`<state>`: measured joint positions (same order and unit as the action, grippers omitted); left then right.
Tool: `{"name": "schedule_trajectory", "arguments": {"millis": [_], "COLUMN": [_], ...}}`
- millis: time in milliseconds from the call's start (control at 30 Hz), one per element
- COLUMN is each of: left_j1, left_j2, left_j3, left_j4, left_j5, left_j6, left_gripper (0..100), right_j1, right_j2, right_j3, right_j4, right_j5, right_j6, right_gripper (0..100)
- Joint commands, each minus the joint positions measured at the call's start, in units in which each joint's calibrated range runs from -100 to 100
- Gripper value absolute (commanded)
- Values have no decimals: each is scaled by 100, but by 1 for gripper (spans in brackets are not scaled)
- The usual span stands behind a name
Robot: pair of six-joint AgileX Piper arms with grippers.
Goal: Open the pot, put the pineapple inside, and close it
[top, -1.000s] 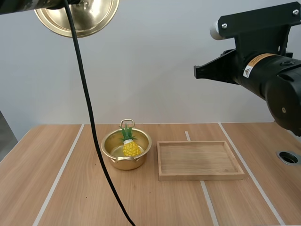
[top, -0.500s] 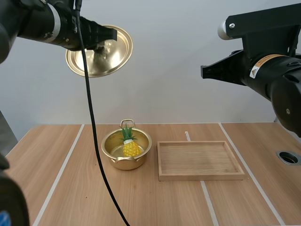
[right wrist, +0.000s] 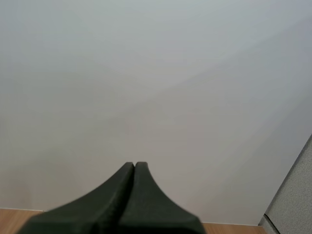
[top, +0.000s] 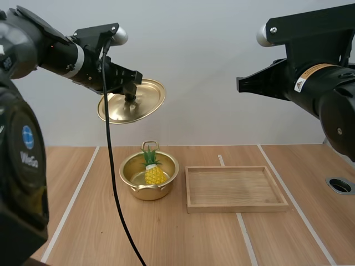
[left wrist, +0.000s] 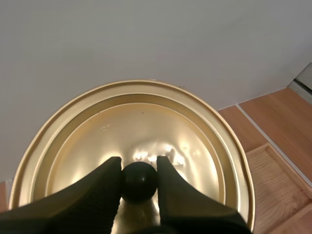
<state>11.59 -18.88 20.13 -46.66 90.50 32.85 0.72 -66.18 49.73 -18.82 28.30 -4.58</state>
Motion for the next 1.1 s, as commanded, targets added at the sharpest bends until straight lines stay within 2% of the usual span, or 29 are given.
{"name": "schedule_trajectory", "arguments": {"millis": [0,300,467,567,700,867,1067], "left_j1": [-5,-23,-297,-502,-627,-628,-628], "left_j2": [181,543,561,561,561,573,808], "left_j3": [-39,-39,218,604,1179,1685,1972], "left_j4": [-110,-9,192,230,261,248,211], "left_j5": [241,764,385,-382,-1524,-2518,-2531], "left_j6": [43,224,237,237,274,510,701], "left_gripper": [0,0,0,0,0,0,0], "right_j1": [-19,-19,-19,-19,-19,-19,-19], "right_j2": [-67,-67,-67,-67,-67,-67,-67], "right_j3": [-59,-59,-59,-59,-59,-59,-59], "right_j4": [71,440,430,329,161,91,113], "right_j5": [-50,-50,-50,-50,-50,-50,-50], "right_j6": [9,9,9,9,9,9,9], "right_gripper": [0,0,0,0,0,0,0]}}
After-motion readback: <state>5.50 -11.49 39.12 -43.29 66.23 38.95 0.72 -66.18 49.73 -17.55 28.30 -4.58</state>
